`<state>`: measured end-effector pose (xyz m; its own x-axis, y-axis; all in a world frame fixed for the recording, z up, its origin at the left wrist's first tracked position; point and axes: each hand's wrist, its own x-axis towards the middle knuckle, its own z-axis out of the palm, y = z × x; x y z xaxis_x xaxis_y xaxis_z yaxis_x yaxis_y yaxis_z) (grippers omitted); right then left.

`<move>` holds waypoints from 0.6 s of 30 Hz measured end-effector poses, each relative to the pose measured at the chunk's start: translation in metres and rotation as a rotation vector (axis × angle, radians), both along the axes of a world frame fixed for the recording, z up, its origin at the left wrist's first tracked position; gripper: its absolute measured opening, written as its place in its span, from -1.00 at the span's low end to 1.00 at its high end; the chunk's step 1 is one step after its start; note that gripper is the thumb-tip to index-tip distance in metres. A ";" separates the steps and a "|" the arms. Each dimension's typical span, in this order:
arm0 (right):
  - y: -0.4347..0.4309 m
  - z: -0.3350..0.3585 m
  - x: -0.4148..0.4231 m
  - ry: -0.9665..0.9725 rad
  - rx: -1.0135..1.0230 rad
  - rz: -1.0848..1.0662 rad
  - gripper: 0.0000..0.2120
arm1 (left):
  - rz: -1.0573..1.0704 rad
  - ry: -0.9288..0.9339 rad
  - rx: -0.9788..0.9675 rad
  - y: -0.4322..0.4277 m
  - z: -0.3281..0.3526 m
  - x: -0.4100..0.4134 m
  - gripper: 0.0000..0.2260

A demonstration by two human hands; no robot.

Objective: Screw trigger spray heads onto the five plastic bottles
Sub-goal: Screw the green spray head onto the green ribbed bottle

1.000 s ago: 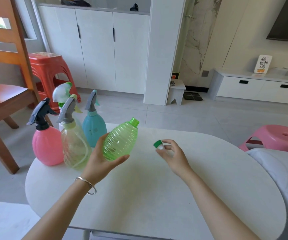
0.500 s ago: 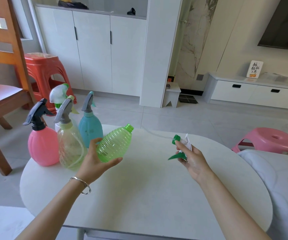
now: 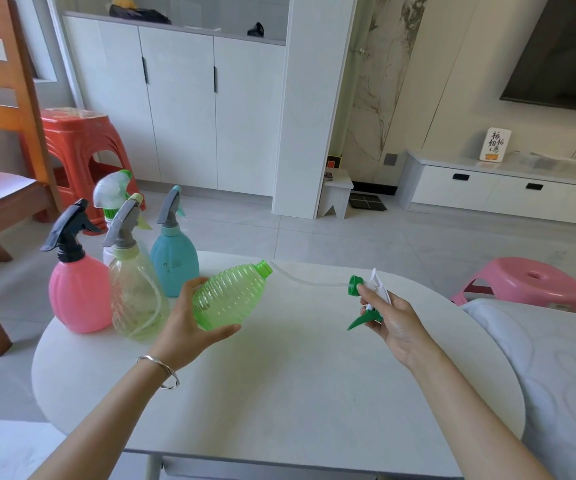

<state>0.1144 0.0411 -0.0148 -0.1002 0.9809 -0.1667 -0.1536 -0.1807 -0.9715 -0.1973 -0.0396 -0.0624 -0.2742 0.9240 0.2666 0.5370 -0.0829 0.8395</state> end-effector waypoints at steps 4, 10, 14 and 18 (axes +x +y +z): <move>-0.001 0.000 0.003 -0.051 -0.003 -0.007 -0.89 | -0.034 0.004 0.012 -0.001 0.000 0.000 -0.24; -0.003 0.003 0.006 -0.038 0.004 -0.010 -0.92 | -0.060 0.057 -0.003 -0.001 0.000 -0.003 -0.19; -0.003 0.006 0.005 -0.042 0.007 0.025 -0.87 | -0.179 0.055 -0.070 -0.004 0.006 -0.006 -0.21; -0.010 0.004 -0.008 -0.146 0.035 0.182 -0.84 | -0.346 -0.131 -0.181 -0.008 0.010 0.007 -0.25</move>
<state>0.1059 0.0312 -0.0112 -0.2534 0.9543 -0.1586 0.0216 -0.1583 -0.9872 -0.1899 -0.0477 -0.0523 0.0399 0.9964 0.0743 0.3911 -0.0840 0.9165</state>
